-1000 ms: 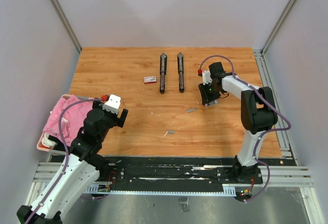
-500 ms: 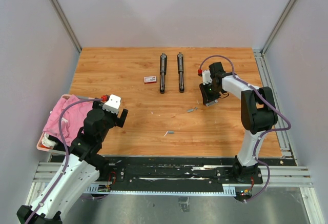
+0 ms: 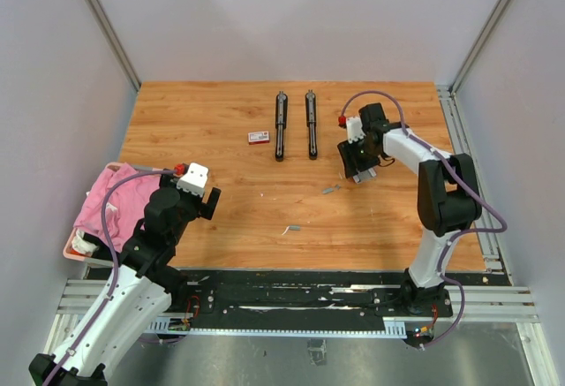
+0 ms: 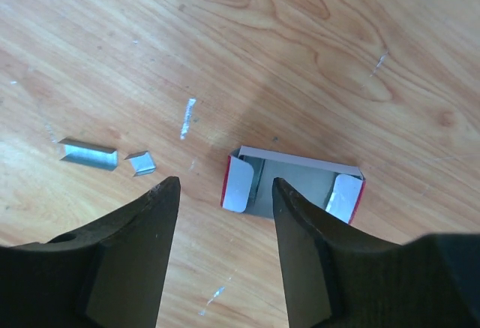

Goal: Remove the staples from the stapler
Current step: Adjust the staple in the staple box, then pick up the staple from the center of the board.

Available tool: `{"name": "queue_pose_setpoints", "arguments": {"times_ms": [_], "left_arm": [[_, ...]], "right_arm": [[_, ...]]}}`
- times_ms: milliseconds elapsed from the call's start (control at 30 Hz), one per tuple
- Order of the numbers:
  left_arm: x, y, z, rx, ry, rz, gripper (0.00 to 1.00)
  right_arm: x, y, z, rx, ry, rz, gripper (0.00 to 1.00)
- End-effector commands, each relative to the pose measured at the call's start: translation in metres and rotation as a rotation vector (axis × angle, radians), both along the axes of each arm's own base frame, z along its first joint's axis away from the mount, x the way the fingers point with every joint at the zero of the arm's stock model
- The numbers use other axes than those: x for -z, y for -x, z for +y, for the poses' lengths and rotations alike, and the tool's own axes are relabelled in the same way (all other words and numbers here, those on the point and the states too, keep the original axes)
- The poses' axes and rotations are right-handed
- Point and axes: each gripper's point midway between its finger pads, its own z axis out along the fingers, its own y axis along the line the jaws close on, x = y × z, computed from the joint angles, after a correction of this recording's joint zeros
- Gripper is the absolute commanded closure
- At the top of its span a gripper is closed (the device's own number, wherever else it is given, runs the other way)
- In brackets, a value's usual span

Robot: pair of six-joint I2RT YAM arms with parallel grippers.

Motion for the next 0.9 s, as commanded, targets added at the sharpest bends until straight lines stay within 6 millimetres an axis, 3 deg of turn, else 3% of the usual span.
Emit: {"name": "queue_pose_setpoints", "arguments": {"times_ms": [0,133,367,600,867], "left_arm": [[-0.007,-0.004,0.002,-0.014,0.004,-0.036,0.02],[-0.007,-0.004,0.002,-0.015,0.005,-0.038,0.02],[-0.009,-0.003,0.003,-0.018,0.006,-0.042,0.02],[-0.010,-0.003,0.004,-0.023,0.005,-0.044,0.02],[-0.010,-0.003,0.005,-0.026,0.007,-0.046,0.02]], "right_arm": [[-0.053,-0.008,0.014,-0.096,0.008,-0.144,0.45],[-0.075,-0.001,0.034,-0.208,-0.009,-0.220,0.44],[-0.082,0.042,0.100,-0.562,-0.104,-0.254,0.44],[-0.052,0.096,0.152,-0.803,-0.178,-0.099,0.47],[-0.025,0.134,0.176,-0.948,-0.151,0.025,0.52]]}}
